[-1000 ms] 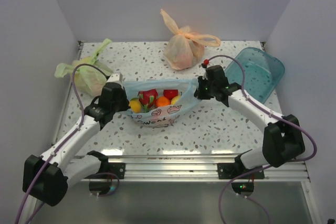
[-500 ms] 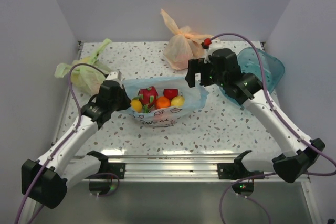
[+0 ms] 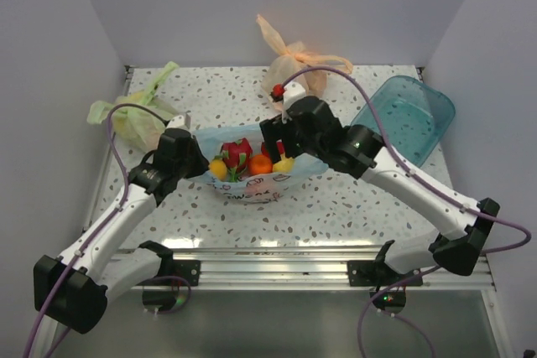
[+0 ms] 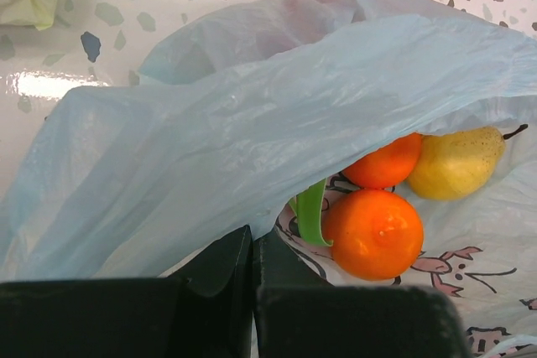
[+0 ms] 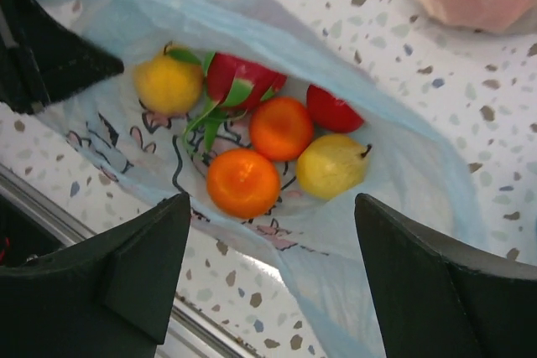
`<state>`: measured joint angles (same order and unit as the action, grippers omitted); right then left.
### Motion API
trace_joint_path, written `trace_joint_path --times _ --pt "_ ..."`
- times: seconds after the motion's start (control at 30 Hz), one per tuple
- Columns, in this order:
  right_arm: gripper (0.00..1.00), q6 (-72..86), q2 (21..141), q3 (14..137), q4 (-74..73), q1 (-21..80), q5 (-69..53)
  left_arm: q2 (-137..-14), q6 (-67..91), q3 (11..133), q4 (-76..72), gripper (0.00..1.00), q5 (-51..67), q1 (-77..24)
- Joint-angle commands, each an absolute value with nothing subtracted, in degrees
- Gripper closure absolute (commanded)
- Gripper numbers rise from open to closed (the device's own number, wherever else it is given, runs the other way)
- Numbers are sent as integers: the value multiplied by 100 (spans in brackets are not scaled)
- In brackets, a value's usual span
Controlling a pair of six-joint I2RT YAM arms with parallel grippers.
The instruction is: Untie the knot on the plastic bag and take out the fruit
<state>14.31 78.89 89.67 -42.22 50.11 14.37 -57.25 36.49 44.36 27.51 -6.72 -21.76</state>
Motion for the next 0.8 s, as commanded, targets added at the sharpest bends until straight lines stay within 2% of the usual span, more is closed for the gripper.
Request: trace_joint_path --times 0.0,0.13,0.23,0.4,0.63,0.77 --pt "19 1713 8086 8047 -3774 5186 1486 -5616 3867 4623 2725 100 -800 -2145" --pt "22 2170 8068 6639 -3007 5081 1643 -5511 3911 4501 2681 100 -817 -2145" --pt "22 2495 8007 5636 -2550 4651 1163 -5414 3955 4351 2619 100 -896 -2118" --pt "21 2698 7665 4344 -1943 3350 247 -5432 4007 4044 2312 100 -292 -1741" --pt "15 2085 7410 4623 -2118 3225 -323 -5484 3763 3902 1784 100 1149 -1345" --pt "14 1715 7076 5131 -2433 3496 -572 -5511 3367 3929 1951 100 1318 -1345"
